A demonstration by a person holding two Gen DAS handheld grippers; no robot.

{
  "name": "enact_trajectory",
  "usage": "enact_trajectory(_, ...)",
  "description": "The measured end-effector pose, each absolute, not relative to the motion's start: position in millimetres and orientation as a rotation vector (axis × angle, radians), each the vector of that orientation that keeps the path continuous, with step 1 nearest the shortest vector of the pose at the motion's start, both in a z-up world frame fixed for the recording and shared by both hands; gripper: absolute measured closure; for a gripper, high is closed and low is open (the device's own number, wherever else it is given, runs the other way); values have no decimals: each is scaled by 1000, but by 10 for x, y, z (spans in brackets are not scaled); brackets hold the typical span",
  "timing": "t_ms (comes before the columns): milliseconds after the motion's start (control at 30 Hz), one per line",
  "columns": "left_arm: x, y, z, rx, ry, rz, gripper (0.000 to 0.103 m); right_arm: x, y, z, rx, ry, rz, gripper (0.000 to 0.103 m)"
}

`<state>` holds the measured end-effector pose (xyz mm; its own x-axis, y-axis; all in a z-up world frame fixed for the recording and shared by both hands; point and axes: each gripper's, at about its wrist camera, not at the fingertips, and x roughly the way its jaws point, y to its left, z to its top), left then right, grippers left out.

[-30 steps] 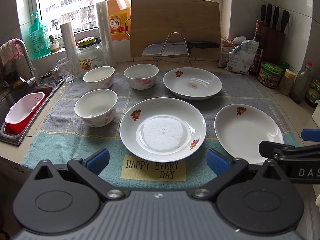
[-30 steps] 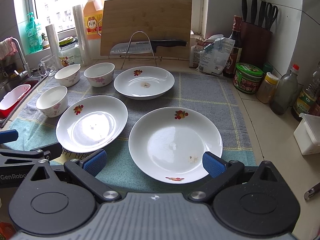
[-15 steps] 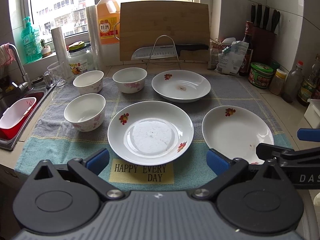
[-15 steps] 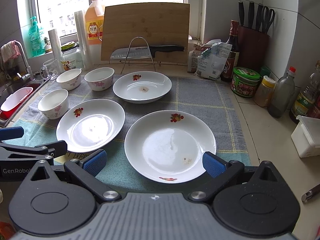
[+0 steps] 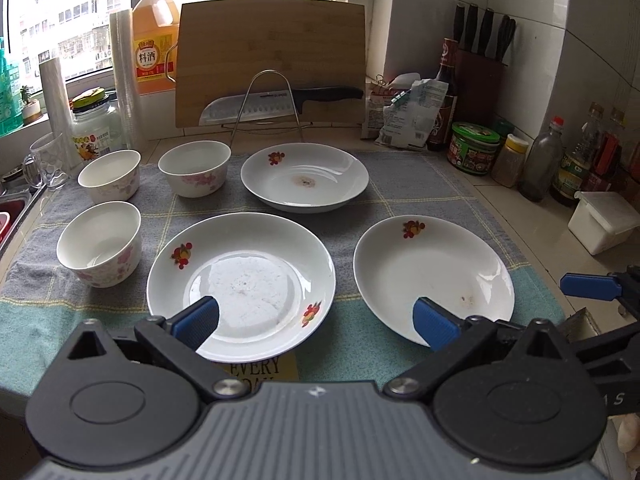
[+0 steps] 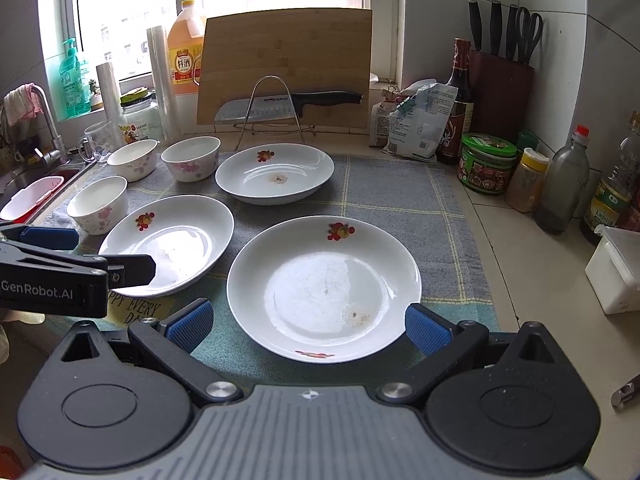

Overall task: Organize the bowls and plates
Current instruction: 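Move the left tool to a white fruit-decal plate and grip its rim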

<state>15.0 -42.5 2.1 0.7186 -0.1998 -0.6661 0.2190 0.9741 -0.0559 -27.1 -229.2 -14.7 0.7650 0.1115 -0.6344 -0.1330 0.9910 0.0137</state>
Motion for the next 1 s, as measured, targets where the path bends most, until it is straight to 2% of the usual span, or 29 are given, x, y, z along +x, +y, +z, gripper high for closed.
enact_trajectory(700, 833, -521, -131, 102, 782, -395, 1, 58, -2379, -926, -52, 812, 117, 0)
enact_trajectory(1000, 1108, -639, -189, 144, 805, -461, 1, 240, -2279, -1053, -93, 827, 116, 0)
